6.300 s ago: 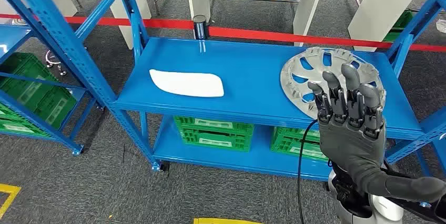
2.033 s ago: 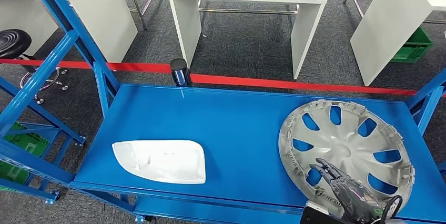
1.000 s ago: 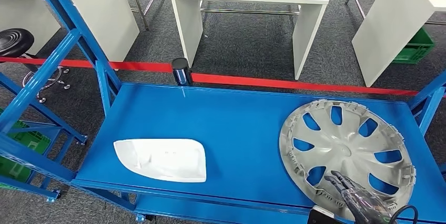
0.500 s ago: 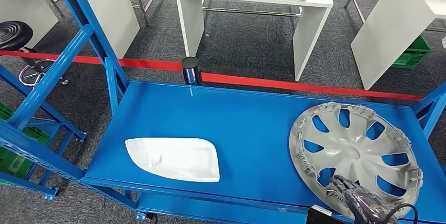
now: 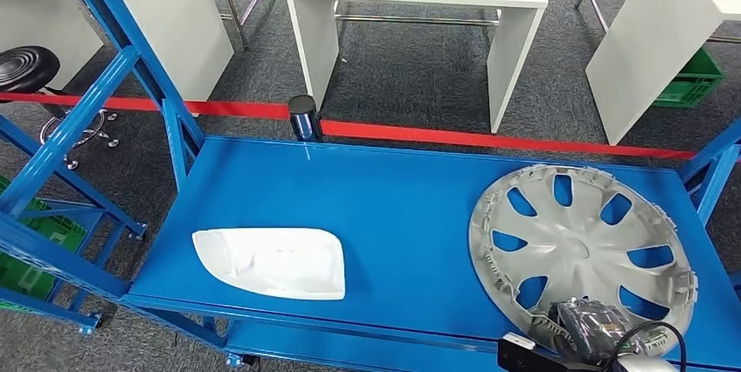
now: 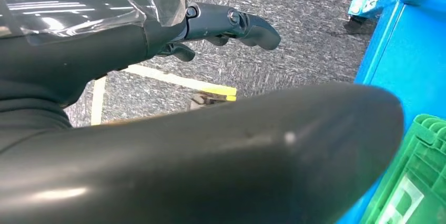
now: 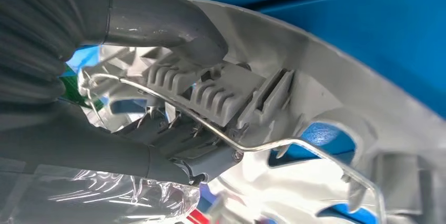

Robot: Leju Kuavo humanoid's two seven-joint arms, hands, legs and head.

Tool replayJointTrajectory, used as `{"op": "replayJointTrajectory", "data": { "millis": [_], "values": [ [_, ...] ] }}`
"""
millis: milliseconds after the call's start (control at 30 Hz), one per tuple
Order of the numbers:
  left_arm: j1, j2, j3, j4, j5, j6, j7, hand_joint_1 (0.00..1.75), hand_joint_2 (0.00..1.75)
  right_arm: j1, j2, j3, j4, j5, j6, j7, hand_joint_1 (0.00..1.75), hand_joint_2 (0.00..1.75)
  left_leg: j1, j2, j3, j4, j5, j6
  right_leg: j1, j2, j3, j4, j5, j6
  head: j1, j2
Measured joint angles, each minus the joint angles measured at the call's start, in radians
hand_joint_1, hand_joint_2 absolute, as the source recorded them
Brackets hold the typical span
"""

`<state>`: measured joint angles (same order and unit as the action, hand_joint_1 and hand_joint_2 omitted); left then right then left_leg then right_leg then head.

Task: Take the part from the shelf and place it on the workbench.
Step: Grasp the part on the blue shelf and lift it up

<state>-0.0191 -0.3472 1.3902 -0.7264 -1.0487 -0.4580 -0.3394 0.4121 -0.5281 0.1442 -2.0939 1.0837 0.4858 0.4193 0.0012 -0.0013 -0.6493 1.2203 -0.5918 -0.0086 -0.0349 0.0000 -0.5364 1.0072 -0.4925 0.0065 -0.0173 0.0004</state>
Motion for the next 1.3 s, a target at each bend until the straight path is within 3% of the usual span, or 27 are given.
{"op": "replayJointTrajectory", "data": {
  "millis": [33, 67, 100, 133, 200, 233, 300, 400, 433, 500, 567, 600, 667, 700, 767, 900, 967, 1033, 1067, 1100, 1133, 1167, 1233, 1300],
  "values": [
    [0.0, 0.0, 0.002, 0.001, 0.0, -0.001, -0.003, 0.0, 0.44, -0.001, 0.0, 0.002, 0.001, 0.002, 0.001, 0.0, 1.75, 1.75, 0.003, 0.0, -0.026, 0.054, -0.017, -0.003, 0.0, -0.001, 0.0, 0.0, 0.0, 0.0, 0.0, 0.0],
    [0.001, 0.0, 0.003, 0.002, 0.0, -0.003, -0.01, 0.0, 0.87, -0.001, 0.001, 0.002, 0.003, 0.004, 0.002, 0.0, 1.75, 1.75, 0.005, 0.0, -0.037, 0.075, -0.015, -0.003, 0.001, -0.001, 0.0, 0.0, 0.0, 0.0, 0.0, 0.0],
    [0.001, 0.001, 0.004, 0.002, -0.002, -0.006, -0.022, 0.0, 1.31, 0.0, 0.003, 0.003, 0.004, 0.007, 0.003, 0.0, 1.75, 1.75, 0.006, 0.0, -0.029, 0.054, 0.007, -0.003, 0.001, 0.0, 0.002, 0.0, -0.001, 0.0, 0.0, 0.0],
    [0.002, 0.001, 0.004, 0.003, -0.005, -0.009, -0.038, 0.0, 1.75, 0.0, 0.004, 0.003, 0.005, 0.009, 0.003, 0.0, 1.75, 1.75, 0.007, 0.0, -0.003, -0.003, 0.041, -0.001, 0.001, 0.0, 0.003, 0.0, -0.001, 0.001, 0.0, 0.0],
    [0.002, 0.003, 0.003, 0.004, -0.016, -0.005, -0.072, 0.0, 1.75, 0.004, 0.008, 0.002, 0.006, 0.014, 0.001, 0.0, 1.75, 1.75, 0.007, 0.0, 0.064, -0.144, 0.101, 0.006, 0.003, 0.001, 0.004, 0.0, -0.002, 0.003, 0.0, 0.0],
    [0.002, 0.003, 0.002, 0.004, -0.021, 0.001, -0.083, 0.0, 1.75, 0.006, 0.01, 0.002, 0.006, 0.017, 0.0, 0.0, 1.75, 1.75, 0.004, 0.0, 0.084, -0.188, 0.114, 0.009, 0.005, 0.001, 0.002, 0.0, -0.002, 0.006, 0.0, 0.0],
    [0.003, 0.002, 0.0, 0.001, -0.028, 0.01, -0.092, 0.0, 1.75, 0.01, 0.014, 0.001, 0.007, 0.021, -0.001, -0.001, 1.75, 1.75, -0.002, 0.0, 0.091, -0.21, 0.116, 0.015, 0.007, 0.001, 0.0, -0.003, -0.001, 0.016, 0.001, 0.0],
    [0.005, -0.002, 0.001, -0.015, -0.029, 0.025, -0.083, 0.0, 1.75, 0.013, 0.022, -0.001, 0.009, 0.028, -0.007, -0.01, 1.75, 1.75, 0.001, 0.001, 0.099, -0.234, 0.131, 0.037, 0.005, 0.001, -0.01, 0.017, -0.015, 0.027, 0.003, 0.0],
    [0.004, -0.003, 0.002, -0.019, -0.029, 0.029, -0.078, 0.0, 1.75, 0.014, 0.024, -0.002, 0.011, 0.029, -0.01, -0.014, 1.75, 1.75, 0.002, 0.002, 0.102, -0.242, 0.137, 0.044, 0.006, 0.001, -0.029, 0.057, -0.036, 0.023, 0.004, 0.0],
    [0.004, -0.004, 0.004, -0.025, -0.029, 0.031, -0.068, 0.0, 1.75, 0.016, 0.03, -0.002, 0.017, 0.029, -0.021, -0.023, 1.75, 1.75, -0.003, 0.003, 0.1, -0.244, 0.139, 0.05, 0.007, 0.001, -0.093, 0.187, -0.092, 0.014, 0.006, 0.0],
    [0.004, -0.005, 0.006, -0.028, -0.023, 0.026, -0.062, 0.0, 1.75, 0.017, 0.038, -0.005, 0.023, 0.024, -0.053, -0.043, 1.75, 1.75, -0.007, 0.003, 0.098, -0.244, 0.14, 0.051, 0.007, 0.001, -0.138, 0.275, -0.116, 0.017, 0.006, 0.0],
    [0.004, -0.006, 0.007, -0.029, -0.013, 0.016, -0.063, 0.0, 1.75, 0.016, 0.046, -0.01, 0.027, 0.01, -0.079, -0.063, 1.75, 1.75, -0.009, 0.003, 0.098, -0.243, 0.14, 0.051, 0.007, 0.001, -0.133, 0.264, -0.105, 0.024, 0.006, 0.0],
    [0.004, -0.007, 0.011, -0.03, 0.016, -0.021, -0.07, 0.0, 1.75, 0.012, 0.071, -0.029, 0.031, -0.051, -0.141, -0.12, 1.75, 1.75, -0.01, 0.003, 0.098, -0.237, 0.137, 0.048, 0.006, 0.0, -0.072, 0.139, -0.052, 0.04, 0.007, 0.0],
    [0.004, -0.007, 0.014, -0.03, 0.031, -0.042, -0.075, 0.0, 1.75, 0.007, 0.086, -0.039, 0.032, -0.088, -0.167, -0.149, 1.75, 1.75, -0.012, 0.003, 0.096, -0.231, 0.134, 0.044, 0.007, 0.0, -0.04, 0.072, -0.028, 0.041, 0.007, 0.0],
    [0.004, -0.009, 0.019, -0.031, 0.047, -0.067, -0.083, 0.0, 1.75, -0.001, 0.112, -0.053, 0.032, -0.134, -0.191, -0.184, 1.75, 1.75, -0.017, 0.003, 0.093, -0.223, 0.129, 0.035, 0.009, 0.001, -0.006, 0.001, -0.005, 0.03, 0.005, 0.0],
    [0.005, -0.01, 0.026, -0.035, 0.053, -0.075, -0.085, 0.0, 1.75, -0.008, 0.143, -0.066, 0.031, -0.148, -0.194, -0.197, 1.75, 1.75, -0.01, 0.002, 0.084, -0.197, 0.11, 0.017, 0.009, 0.0, -0.004, -0.003, 0.003, 0.001, 0.002, 0.0],
    [0.005, -0.01, 0.031, -0.036, 0.053, -0.076, -0.085, 0.0, 1.75, -0.01, 0.151, -0.071, 0.031, -0.149, -0.195, -0.197, 1.75, 1.75, -0.004, 0.001, 0.044, -0.103, 0.052, 0.005, 0.007, -0.001, -0.002, -0.004, 0.005, -0.005, 0.0, 0.0],
    [0.005, -0.01, 0.033, -0.036, 0.053, -0.077, -0.086, 0.0, 1.75, -0.011, 0.157, -0.073, 0.031, -0.149, -0.195, -0.197, 1.75, 1.75, 0.001, 0.001, -0.018, 0.031, -0.009, -0.003, 0.009, -0.002, -0.003, -0.003, 0.005, -0.007, -0.001, 0.0],
    [0.005, -0.01, 0.033, -0.036, 0.053, -0.077, -0.086, 0.0, 1.75, -0.011, 0.16, -0.074, 0.031, -0.149, -0.195, -0.197, 1.75, 1.75, 0.003, 0.001, -0.036, 0.069, -0.017, -0.004, 0.01, -0.002, -0.003, -0.003, 0.005, -0.007, -0.001, 0.0],
    [0.006, -0.01, 0.034, -0.036, 0.053, -0.077, -0.086, 0.0, 1.75, -0.011, 0.162, -0.075, 0.031, -0.149, -0.195, -0.197, 1.75, 1.75, 0.003, 0.001, -0.037, 0.07, -0.006, -0.003, 0.011, -0.002, -0.003, -0.003, 0.004, -0.007, -0.002, 0.0],
    [0.006, -0.01, 0.034, -0.036, 0.053, -0.077, -0.086, 0.0, 1.75, -0.011, 0.164, -0.076, 0.031, -0.149, -0.195, -0.197, 1.75, 1.75, 0.003, 0.001, -0.018, 0.029, 0.023, 0.0, 0.011, -0.001, -0.001, -0.003, 0.004, -0.007, -0.002, 0.0],
    [0.006, -0.01, 0.034, -0.037, 0.054, -0.078, -0.086, 0.0, 1.75, -0.012, 0.165, -0.077, 0.031, -0.153, -0.196, -0.199, 1.75, 1.75, 0.002, 0.001, 0.016, -0.043, 0.062, 0.005, 0.012, 0.0, 0.0, -0.003, 0.004, -0.007, -0.002, 0.0],
    [0.006, -0.009, 0.035, -0.039, 0.064, -0.088, -0.093, 0.0, 1.75, -0.013, 0.173, -0.082, 0.031, -0.206, -0.211, -0.234, 1.75, 1.75, -0.004, 0.001, 0.077, -0.174, 0.112, 0.018, 0.014, 0.002, -0.001, -0.003, 0.004, -0.005, -0.001, 0.0],
    [0.006, -0.008, 0.036, -0.043, 0.078, -0.107, -0.106, 0.0, 1.75, -0.022, 0.192, -0.092, 0.03, -0.349, -0.238, -0.325, 1.75, 1.75, -0.01, 0.002, 0.091, -0.215, 0.119, 0.026, 0.016, 0.002, -0.006, -0.004, 0.005, 0.001, -0.001, 0.0]
  ]
}}
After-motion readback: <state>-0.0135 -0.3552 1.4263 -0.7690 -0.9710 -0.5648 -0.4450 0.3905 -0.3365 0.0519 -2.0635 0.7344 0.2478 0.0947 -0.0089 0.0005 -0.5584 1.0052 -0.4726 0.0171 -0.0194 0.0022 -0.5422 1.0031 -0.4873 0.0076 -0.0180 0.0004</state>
